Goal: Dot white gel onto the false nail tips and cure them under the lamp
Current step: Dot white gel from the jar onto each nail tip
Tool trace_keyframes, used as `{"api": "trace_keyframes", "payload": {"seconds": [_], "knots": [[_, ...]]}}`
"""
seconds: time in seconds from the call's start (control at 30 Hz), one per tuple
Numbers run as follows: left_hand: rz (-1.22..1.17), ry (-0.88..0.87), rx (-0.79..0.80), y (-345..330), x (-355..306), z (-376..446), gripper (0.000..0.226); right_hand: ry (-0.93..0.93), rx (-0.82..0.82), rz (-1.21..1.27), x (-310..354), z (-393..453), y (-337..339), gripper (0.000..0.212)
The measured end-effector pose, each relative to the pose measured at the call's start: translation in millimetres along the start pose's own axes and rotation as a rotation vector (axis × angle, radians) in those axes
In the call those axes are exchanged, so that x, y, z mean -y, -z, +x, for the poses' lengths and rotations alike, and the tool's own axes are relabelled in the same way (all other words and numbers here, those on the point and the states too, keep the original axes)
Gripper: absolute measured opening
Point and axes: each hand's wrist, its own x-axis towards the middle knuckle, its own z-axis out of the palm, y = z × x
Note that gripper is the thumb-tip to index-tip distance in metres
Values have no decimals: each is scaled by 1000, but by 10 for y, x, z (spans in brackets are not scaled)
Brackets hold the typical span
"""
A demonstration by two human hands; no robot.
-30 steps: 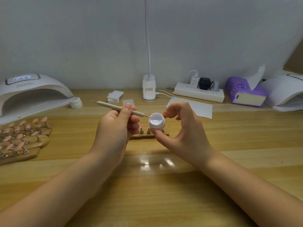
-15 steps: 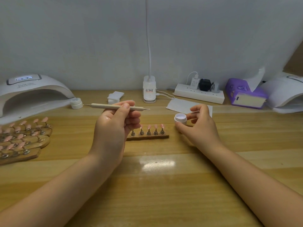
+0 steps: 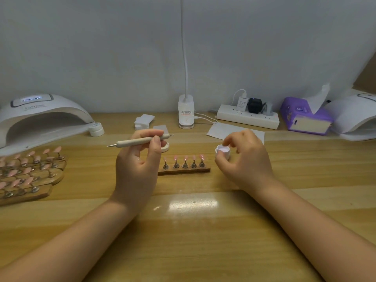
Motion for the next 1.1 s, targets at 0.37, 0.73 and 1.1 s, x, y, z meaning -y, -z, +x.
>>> {"api": "trace_keyframes", "payload": {"seconds": [0.37, 0.73, 1.1], "knots": [[16, 244, -9, -33, 108, -5, 10, 206, 214, -89, 211, -148, -43, 17], [-187, 394, -11, -123, 9, -97, 14, 152, 300, -251, 210, -124, -58, 30], [-215, 384, 32, -142, 14, -121, 29, 55, 252, -335, 281, -94, -162, 40]]}}
